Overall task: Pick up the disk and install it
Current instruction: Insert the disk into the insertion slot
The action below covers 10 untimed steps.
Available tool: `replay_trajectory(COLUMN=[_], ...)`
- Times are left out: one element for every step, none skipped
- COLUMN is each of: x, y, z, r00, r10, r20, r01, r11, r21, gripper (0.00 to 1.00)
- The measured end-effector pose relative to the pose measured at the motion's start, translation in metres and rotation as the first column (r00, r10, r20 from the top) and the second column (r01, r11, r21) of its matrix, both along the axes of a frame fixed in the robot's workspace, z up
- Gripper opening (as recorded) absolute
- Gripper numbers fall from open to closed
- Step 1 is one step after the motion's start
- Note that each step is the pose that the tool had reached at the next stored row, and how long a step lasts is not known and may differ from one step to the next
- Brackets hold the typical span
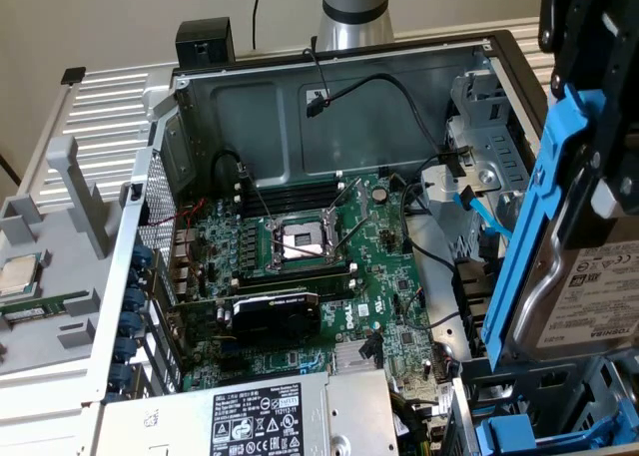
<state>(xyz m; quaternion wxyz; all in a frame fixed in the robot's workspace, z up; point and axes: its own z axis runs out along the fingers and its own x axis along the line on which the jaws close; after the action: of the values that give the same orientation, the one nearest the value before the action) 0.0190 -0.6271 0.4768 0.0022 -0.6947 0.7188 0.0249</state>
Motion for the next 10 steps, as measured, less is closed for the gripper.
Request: replay_trajectory(x=[-0.0001, -0.0001, -0.0003, -0.0005, -0.0008, -0.0010, -0.0011, -0.0013, -0.0014, -0.0016], y=[0.0000, -0.0002, -0.0003, -0.0003, -0.0003, -0.0004, -0.0007, -0.0010, -0.0013, -0.0015], z=[-0.0010, -0.0020, -0.0029, -0.0038, -0.0049, -0.0060, -0.0067, -0.0074, -0.0078, -0.0083], r00=[1.0000, 1.0000, 1.0000, 1.0000, 1.0000, 1.0000, 1.0000, 1.0000, 1.0000, 1.0000], r10=[0.000, 0.000, 0.000, 0.000, 0.000, 0.000, 0.000, 0.000, 0.001, 0.002], r20=[0.0000, 0.0001, 0.0001, 0.0000, 0.0000, 0.0000, 0.0000, 0.0000, 0.0000, 0.0000], r01=[0.000, 0.000, 0.000, 0.000, 0.000, 0.000, 0.000, 0.000, -0.001, -0.002], r11=[1.0000, 1.0000, 1.0000, 1.0000, 1.0000, 1.0000, 1.0000, 1.0000, 0.9999, 0.9999], r21=[0.0010, 0.0024, 0.0034, 0.0038, 0.0047, 0.0061, 0.0074, 0.0090, 0.0110, 0.0138], gripper=[0.37, 0.37, 0.37, 0.37, 0.37, 0.37, 0.37, 0.37, 0.37, 0.37])
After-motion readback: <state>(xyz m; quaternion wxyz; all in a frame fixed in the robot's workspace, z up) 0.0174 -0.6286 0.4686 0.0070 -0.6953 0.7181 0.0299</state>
